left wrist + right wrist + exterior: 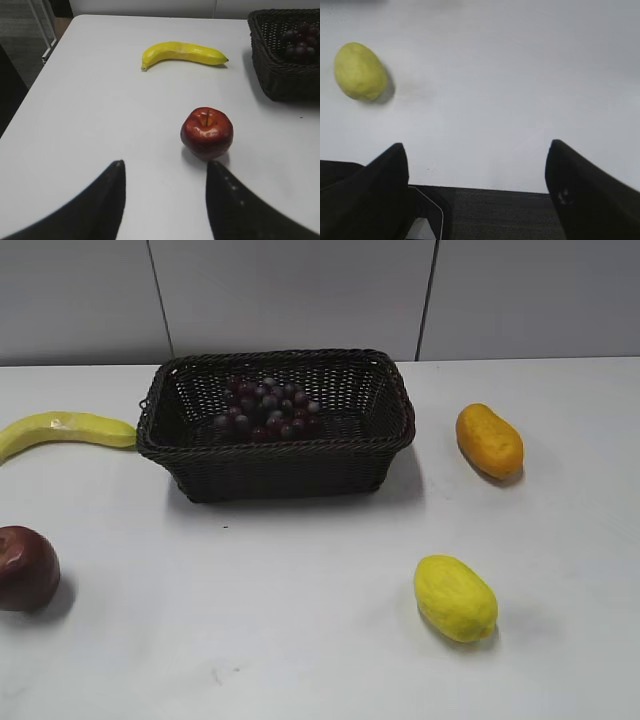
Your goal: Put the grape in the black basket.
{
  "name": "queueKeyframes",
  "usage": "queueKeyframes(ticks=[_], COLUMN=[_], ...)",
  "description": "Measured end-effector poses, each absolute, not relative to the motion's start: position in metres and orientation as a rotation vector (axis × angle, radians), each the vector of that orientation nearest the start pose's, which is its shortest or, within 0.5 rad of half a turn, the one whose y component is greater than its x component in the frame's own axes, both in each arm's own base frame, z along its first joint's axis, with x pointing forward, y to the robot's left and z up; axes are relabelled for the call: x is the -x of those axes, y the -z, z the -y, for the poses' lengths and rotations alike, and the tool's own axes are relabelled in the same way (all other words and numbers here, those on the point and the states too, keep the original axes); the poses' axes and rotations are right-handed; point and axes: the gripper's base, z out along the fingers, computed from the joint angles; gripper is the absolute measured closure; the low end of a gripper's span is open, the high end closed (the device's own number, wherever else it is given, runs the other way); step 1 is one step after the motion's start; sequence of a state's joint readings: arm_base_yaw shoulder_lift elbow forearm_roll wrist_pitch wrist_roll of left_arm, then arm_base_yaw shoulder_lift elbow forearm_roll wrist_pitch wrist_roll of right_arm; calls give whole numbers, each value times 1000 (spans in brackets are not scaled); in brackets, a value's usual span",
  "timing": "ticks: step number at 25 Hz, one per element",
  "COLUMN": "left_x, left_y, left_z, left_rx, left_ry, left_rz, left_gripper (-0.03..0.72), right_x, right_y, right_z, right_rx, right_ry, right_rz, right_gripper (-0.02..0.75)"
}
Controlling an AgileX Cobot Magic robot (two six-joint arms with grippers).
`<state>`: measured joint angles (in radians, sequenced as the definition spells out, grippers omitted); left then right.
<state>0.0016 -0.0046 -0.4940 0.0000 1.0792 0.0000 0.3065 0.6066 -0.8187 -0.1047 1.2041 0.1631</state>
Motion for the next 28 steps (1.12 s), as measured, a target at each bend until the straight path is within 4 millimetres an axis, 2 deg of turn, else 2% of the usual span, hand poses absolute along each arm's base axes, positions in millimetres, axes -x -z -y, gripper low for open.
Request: queueKeyframes(ticks=[6,15,18,22,28], left_x=[6,6,6,6,6], left_y=[-274,-274,-274,-274,-274], left_z=[0,0,0,0,0], left_rx=[2,2,2,2,2], left_ry=[-1,-1,-1,-1,-1], left_rz=[-2064,-2064,-2064,-2064,-2064], left_gripper=[199,199,199,199,199], right_x=[-50,-14,-6,3,4], right_y=[-324,-289,-280,-281,-277], right_z=[2,6,7,7,4], right_rx=[18,-5,2,5,32], right_ry=[12,14,12,2,-36], right_rz=[-2407,-2269,-2220,-2110,-2040], right_gripper=[78,78,85,113,146])
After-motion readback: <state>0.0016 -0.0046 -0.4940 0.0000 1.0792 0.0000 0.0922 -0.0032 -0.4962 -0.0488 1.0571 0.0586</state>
